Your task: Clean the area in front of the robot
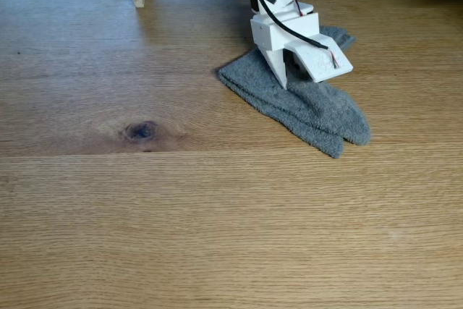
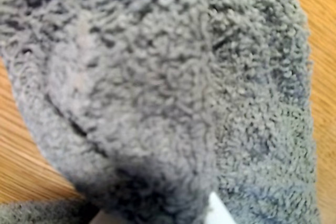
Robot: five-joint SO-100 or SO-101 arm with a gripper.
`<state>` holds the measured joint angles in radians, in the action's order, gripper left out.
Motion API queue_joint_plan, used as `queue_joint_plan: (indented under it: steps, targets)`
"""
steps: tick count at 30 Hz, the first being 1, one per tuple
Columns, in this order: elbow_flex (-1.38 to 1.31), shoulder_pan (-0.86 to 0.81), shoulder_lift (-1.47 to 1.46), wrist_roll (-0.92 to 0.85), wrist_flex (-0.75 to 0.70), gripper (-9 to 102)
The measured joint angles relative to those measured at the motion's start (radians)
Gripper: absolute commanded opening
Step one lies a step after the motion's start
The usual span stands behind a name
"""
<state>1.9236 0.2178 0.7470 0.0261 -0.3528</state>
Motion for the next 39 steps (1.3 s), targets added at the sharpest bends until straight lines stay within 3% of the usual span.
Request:
queue_joint_plan:
  steps: [11,17,22,26,33,39]
  targets:
    - [-0.115,-0.028,0.114,0.092,-0.14,0]
    - [-0.578,-0.222,0.15,0.121,-0.138,0]
    - [-0.948,-0.221,0.137,0.114,-0.141,0]
    - [-1.101,-0.179,0.009,0.104,-0.183,0]
    - [-1.111,-0.155,-0.376,0.043,-0.21,0]
    - [-1.19,-0.155,-0.48,-0.009,-0.284,0]
